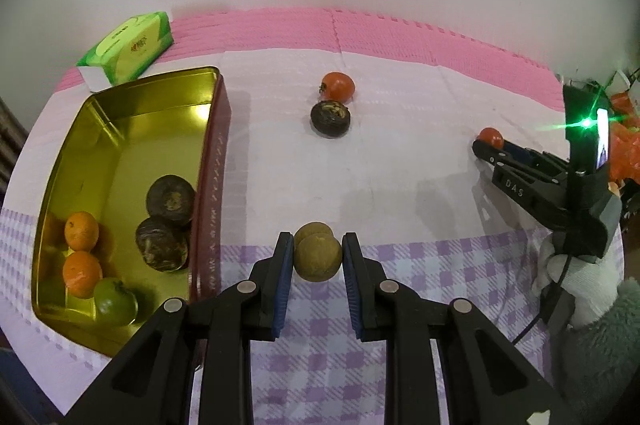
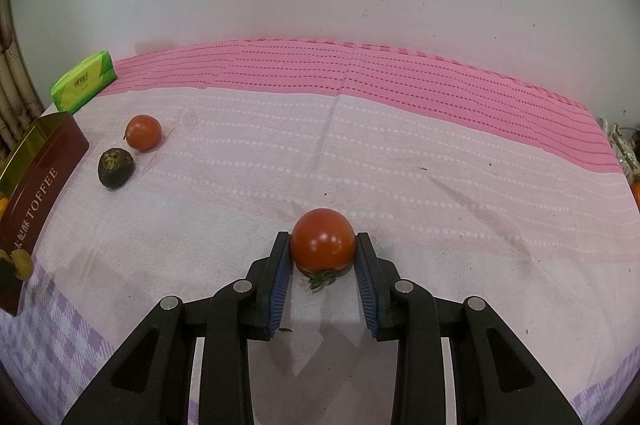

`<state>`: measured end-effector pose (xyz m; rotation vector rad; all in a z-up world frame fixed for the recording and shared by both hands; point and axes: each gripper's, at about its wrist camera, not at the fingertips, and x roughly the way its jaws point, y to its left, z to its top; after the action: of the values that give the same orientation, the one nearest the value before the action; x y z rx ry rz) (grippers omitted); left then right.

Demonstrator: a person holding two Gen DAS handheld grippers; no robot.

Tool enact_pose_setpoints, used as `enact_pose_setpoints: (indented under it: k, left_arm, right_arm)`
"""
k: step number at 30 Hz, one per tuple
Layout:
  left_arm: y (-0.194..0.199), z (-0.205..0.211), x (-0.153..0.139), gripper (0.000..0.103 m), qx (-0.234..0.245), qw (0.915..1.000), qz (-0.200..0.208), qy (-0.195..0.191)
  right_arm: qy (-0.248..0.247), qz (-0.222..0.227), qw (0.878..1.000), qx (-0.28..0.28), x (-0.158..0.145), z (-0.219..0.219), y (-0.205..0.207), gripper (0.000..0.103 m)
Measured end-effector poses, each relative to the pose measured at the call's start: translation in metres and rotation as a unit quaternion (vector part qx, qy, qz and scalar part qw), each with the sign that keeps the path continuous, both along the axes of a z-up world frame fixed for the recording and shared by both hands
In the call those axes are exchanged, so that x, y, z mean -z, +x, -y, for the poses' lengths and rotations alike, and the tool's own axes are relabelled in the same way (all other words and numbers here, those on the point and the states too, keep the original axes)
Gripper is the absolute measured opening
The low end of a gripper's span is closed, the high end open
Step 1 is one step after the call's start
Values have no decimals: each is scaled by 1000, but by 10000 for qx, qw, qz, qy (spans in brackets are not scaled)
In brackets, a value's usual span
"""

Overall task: Organize fruits
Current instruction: 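Lift the small olive-brown fruits and carry them over the tin with the left gripper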

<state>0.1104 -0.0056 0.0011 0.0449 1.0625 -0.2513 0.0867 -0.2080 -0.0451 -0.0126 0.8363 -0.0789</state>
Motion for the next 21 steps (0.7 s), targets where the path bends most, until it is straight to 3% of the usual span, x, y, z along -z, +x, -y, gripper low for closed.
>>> enact_pose_setpoints:
  k: [9, 21]
  left_arm:
    - [-4, -20, -19, 21, -147, 9998, 121, -69]
    - [0, -78, -32, 21, -687, 9970, 295, 208]
  right_arm:
    - [-4, 1, 10000, 3, 0, 0, 0, 33]
    - [-5, 3, 10000, 8, 1, -1, 0, 33]
